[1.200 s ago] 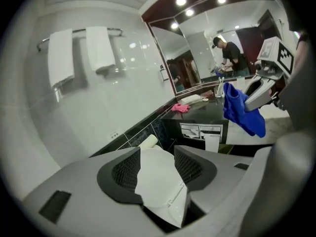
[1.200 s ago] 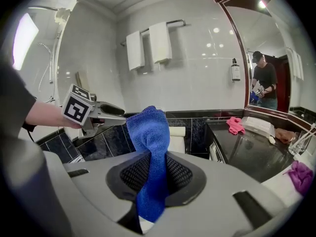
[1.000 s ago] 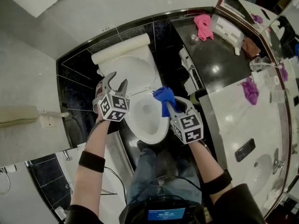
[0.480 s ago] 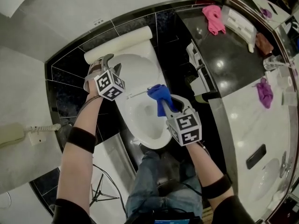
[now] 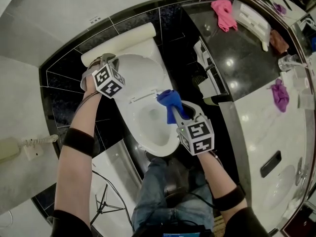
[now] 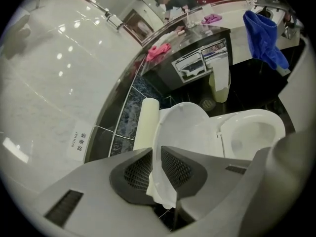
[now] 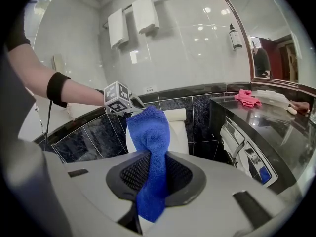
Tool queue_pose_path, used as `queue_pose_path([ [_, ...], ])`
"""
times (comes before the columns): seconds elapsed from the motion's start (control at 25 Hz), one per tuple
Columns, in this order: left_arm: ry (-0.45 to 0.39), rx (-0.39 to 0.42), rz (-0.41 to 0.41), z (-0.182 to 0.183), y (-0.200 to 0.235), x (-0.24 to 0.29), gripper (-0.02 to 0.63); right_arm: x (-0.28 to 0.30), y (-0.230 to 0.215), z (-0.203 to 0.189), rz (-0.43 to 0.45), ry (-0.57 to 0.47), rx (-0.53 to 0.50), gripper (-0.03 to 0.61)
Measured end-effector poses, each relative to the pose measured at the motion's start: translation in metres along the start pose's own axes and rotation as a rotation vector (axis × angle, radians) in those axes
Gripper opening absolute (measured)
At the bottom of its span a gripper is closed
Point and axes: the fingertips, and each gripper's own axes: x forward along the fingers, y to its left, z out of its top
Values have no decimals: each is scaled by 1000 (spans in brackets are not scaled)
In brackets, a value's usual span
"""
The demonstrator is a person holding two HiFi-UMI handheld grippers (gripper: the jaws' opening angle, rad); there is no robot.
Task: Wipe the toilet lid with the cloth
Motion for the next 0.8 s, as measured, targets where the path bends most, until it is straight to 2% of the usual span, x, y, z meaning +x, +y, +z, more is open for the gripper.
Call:
queue_pose_path([
  [0.4, 20, -12, 24, 4, -11, -17, 51, -17, -7, -13, 0, 11, 16, 98],
  [0.6, 34, -16, 42, 10, -32, -41, 48, -38, -11, -18, 11, 18, 18, 98],
  [0.8, 58, -54, 72, 16, -60, -69, 44, -56, -15, -18, 44, 18, -4, 98],
])
